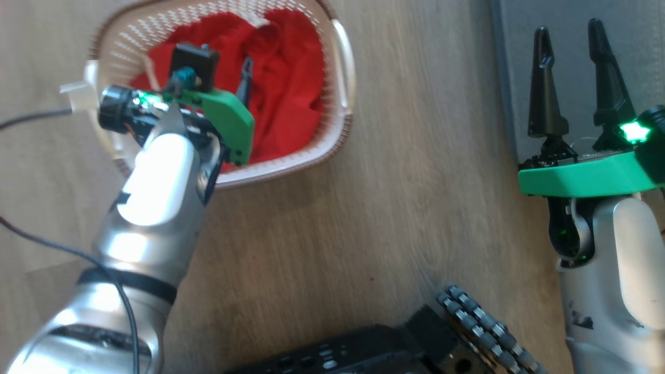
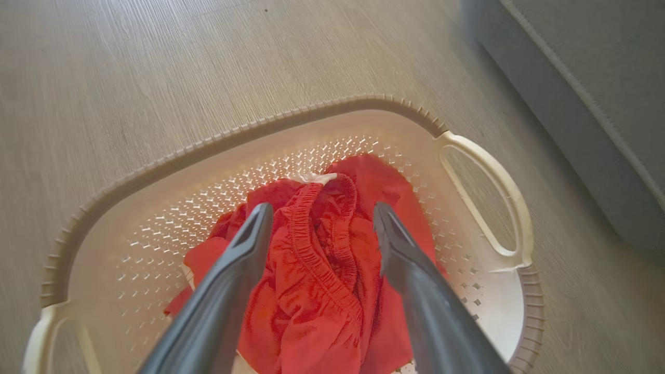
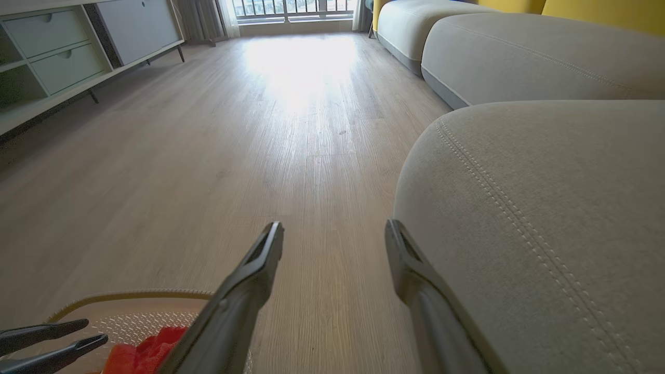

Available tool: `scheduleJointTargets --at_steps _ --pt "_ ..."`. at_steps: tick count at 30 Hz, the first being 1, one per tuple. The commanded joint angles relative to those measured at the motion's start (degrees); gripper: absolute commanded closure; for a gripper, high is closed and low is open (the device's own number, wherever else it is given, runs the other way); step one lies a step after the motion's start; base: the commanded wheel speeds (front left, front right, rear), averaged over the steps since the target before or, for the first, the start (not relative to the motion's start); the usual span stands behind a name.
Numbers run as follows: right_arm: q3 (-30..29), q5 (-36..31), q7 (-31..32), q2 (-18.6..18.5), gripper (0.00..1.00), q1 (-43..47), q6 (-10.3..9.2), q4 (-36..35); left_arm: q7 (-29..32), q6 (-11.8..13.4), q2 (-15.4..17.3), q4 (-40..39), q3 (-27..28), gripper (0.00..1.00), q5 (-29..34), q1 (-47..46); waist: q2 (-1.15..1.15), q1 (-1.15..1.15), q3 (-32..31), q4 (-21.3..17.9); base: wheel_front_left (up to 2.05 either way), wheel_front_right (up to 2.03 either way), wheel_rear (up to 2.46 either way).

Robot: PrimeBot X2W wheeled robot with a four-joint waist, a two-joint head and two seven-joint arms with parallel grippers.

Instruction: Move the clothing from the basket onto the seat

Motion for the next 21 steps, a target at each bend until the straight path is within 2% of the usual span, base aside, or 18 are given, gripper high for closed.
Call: scheduleJointTargets --at_steps 1,10,16,21 --pt "1.2 0.7 -0.5 -0.4 0.0 0.5 -0.01 -2.2 0.8 0.7 1.3 0.2 1.0 0.0 0.5 -1.2 0.0 0.0 4.0 -3.9 0.0 0.0 0.0" --pt "2.2 4.5 -0.5 -0.4 0.0 1.7 -0.01 -4.3 2.9 5.2 4.1 11.6 3.5 0.0 -0.5 -9.2 0.0 0.0 8.3 -8.1 0.0 0.0 0.0" --pt "2.9 5.4 -0.5 -0.4 0.0 2.4 -0.01 -4.7 2.8 6.1 5.5 16.3 3.5 0.0 -0.5 -12.8 0.0 0.0 9.6 -10.2 0.0 0.0 0.0" --pt "2.5 5.4 -0.5 -0.4 0.0 3.4 -0.01 -5.0 2.2 6.5 6.0 18.7 3.1 0.0 -0.4 -14.3 0.0 0.0 9.7 -10.4 0.0 0.0 0.0"
